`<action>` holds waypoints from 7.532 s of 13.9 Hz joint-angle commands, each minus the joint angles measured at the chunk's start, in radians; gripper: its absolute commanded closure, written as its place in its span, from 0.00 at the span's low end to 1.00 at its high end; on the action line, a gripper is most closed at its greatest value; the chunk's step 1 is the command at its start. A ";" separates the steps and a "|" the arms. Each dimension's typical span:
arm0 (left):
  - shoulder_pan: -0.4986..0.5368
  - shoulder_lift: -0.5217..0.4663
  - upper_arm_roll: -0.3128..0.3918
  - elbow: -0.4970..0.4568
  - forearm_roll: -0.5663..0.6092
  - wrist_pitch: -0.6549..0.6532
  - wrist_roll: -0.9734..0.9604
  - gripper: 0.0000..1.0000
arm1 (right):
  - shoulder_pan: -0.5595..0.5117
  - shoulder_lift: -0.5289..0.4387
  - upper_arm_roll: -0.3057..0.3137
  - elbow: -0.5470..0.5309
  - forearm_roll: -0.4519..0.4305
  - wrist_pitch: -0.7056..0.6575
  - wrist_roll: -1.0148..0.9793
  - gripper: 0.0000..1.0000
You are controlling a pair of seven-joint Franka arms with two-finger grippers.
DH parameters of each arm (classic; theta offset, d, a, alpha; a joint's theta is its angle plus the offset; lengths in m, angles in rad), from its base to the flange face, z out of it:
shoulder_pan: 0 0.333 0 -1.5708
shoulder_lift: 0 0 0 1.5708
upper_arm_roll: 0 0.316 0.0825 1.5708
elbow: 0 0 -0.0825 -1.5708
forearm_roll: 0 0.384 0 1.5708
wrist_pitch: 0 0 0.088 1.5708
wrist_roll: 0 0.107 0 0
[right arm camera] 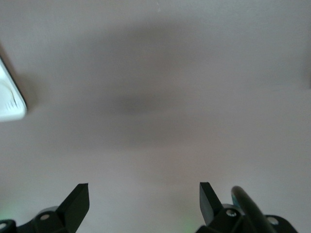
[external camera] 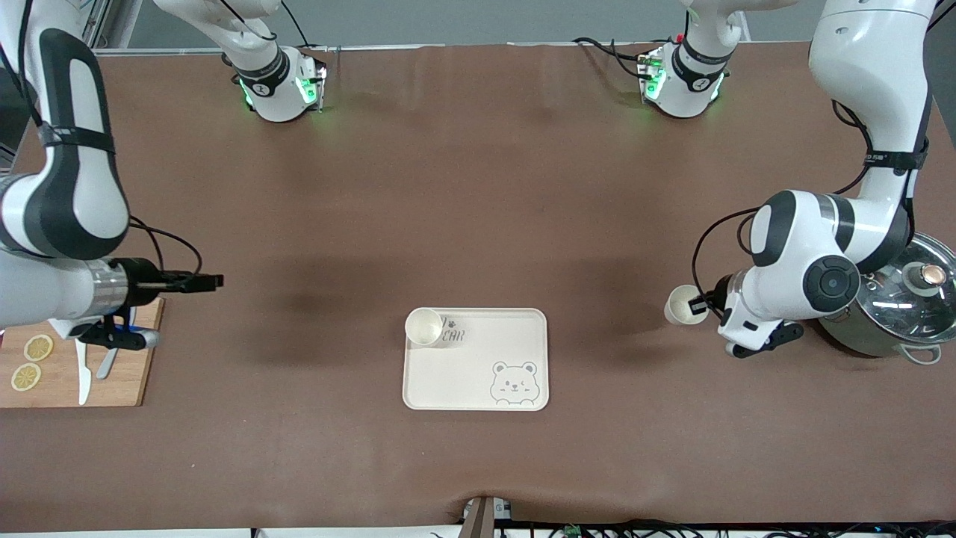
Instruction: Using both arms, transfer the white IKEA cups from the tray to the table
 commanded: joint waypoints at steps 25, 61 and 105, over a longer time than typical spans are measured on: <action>0.135 -0.185 -0.013 0.260 -0.016 -0.266 0.302 0.00 | 0.472 0.256 -0.002 -0.035 0.015 0.680 0.887 1.00; -0.115 -0.603 0.200 0.038 -0.036 -0.387 0.322 0.00 | 0.528 0.376 -0.007 0.103 -0.001 0.823 1.205 1.00; -0.113 -0.583 0.194 0.029 -0.036 -0.389 0.322 0.00 | 0.488 0.360 -0.008 0.177 -0.097 0.696 1.268 1.00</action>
